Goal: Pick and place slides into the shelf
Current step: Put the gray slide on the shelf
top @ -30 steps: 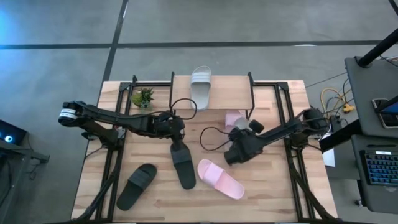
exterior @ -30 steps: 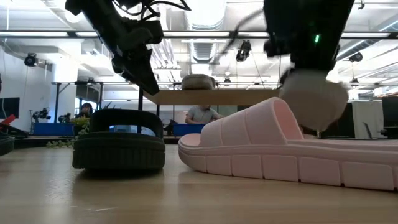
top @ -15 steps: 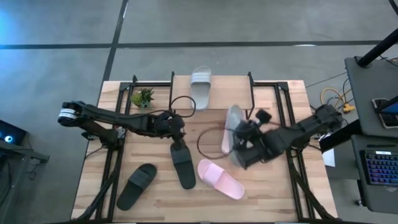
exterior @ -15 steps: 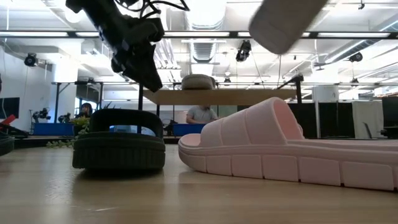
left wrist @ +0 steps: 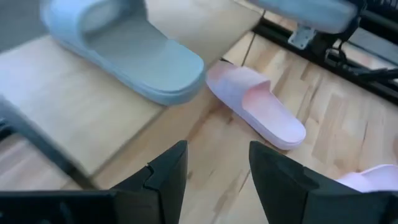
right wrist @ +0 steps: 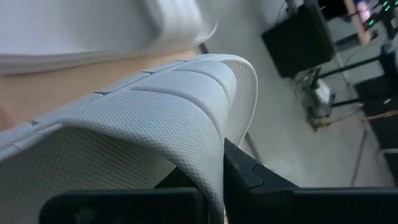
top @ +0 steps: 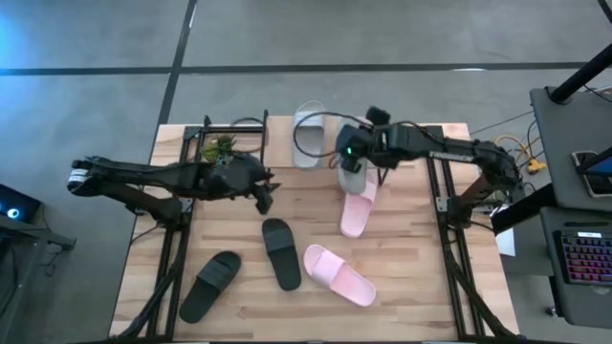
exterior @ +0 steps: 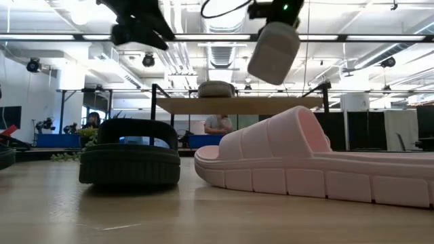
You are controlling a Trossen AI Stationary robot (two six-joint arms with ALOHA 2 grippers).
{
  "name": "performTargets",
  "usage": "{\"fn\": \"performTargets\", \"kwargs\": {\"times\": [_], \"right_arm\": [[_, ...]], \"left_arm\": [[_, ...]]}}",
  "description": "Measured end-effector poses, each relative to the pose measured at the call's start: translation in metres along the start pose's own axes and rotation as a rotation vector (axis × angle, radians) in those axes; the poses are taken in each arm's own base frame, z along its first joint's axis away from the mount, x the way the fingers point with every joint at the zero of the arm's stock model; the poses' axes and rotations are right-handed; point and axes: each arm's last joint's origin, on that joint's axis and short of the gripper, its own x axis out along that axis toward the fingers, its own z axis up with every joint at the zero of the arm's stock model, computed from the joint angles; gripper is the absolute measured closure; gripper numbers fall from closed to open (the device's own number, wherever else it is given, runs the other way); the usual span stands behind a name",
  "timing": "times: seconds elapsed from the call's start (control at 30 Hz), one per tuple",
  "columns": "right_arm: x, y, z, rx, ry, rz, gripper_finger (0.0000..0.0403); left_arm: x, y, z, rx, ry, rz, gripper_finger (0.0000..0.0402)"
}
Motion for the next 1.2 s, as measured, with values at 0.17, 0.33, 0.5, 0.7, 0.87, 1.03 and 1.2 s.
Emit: {"fn": "performTargets", "kwargs": {"times": [0.17, 0.33, 0.5, 0.7, 0.87, 1.03, 1.2], "right_arm": [[0.029, -0.01, 0.009, -0.074, 0.053, -0.025, 0.039], [0.059, -0.011, 0.021, -0.073, 0.092, -0.043, 0.039], [0.088, -0.004, 0.036, -0.126, 0.122, -0.049, 0.039], [0.111, 0.003, 0.046, -0.224, 0.192, -0.034, 0.039], [0.112, -0.001, 0.054, -0.167, 0.181, -0.044, 0.039], [0.102, -0.007, 0.055, -0.152, 0.171, -0.002, 0.0371], [0.101, -0.006, 0.05, -0.17, 0.191, 0.038, 0.0325]], "left_arm": [[-0.028, 0.013, 0.004, -0.021, -0.046, -0.008, 0.0244], [-0.048, 0.023, 0.005, -0.02, -0.107, -0.031, 0.0244], [-0.057, 0.03, 0.003, -0.014, -0.139, -0.028, 0.0244], [-0.056, 0.035, 0.004, -0.076, -0.194, 0.083, 0.0244], [-0.049, 0.033, 0.005, -0.074, -0.19, 0.106, 0.0244], [-0.041, 0.03, 0.004, -0.063, -0.171, 0.118, 0.0244], [-0.037, 0.028, 0.004, -0.057, -0.16, 0.126, 0.0244]]}}
